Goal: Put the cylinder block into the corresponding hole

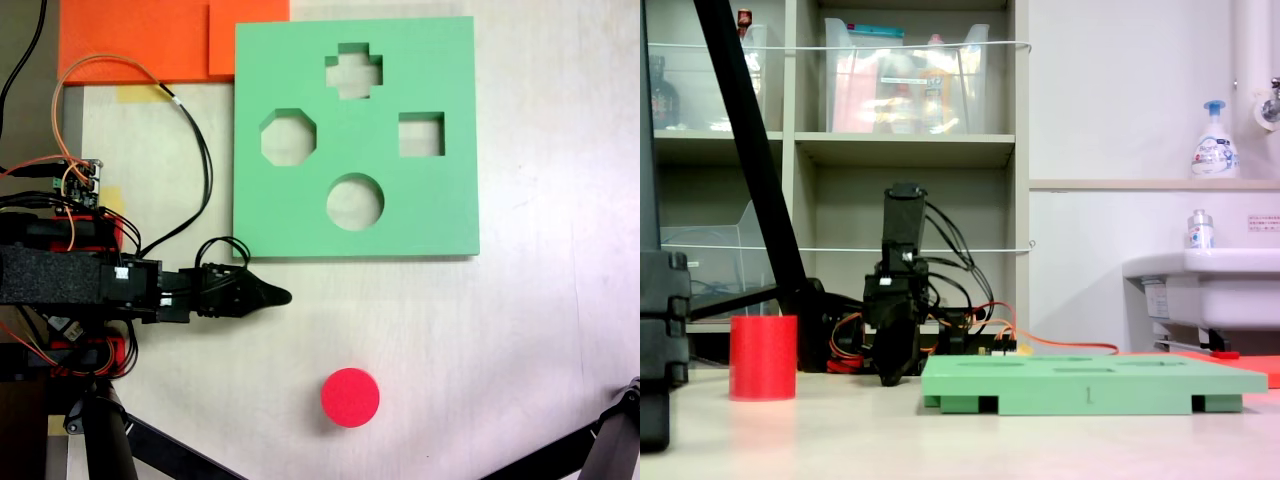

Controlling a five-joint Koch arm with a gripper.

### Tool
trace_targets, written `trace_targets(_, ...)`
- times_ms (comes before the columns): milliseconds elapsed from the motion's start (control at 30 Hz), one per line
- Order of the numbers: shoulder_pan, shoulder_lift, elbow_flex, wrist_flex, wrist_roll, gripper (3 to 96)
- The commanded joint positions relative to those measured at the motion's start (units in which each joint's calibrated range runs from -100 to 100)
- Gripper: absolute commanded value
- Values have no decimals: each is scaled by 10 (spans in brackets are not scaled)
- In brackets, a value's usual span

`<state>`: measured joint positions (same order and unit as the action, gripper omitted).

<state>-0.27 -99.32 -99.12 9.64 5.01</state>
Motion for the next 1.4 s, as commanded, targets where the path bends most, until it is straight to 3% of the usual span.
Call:
trace_targets(33, -1, -7, -9, 175, 149, 502)
trace_targets(200, -23, -7, -9, 400, 318, 510)
trace_targets(367, -54, -7, -9, 439, 441, 526)
trace_targets(800, -105, -7, -9, 421, 468, 527)
trace_targets(967, -106, 101, -9, 506, 468, 687)
trace_targets(1100, -102, 288, 10, 635, 465, 710)
trace_targets(1233, -91, 529, 79, 761, 465, 894)
trace_targets(1400, -90, 679, 149, 849, 464, 894)
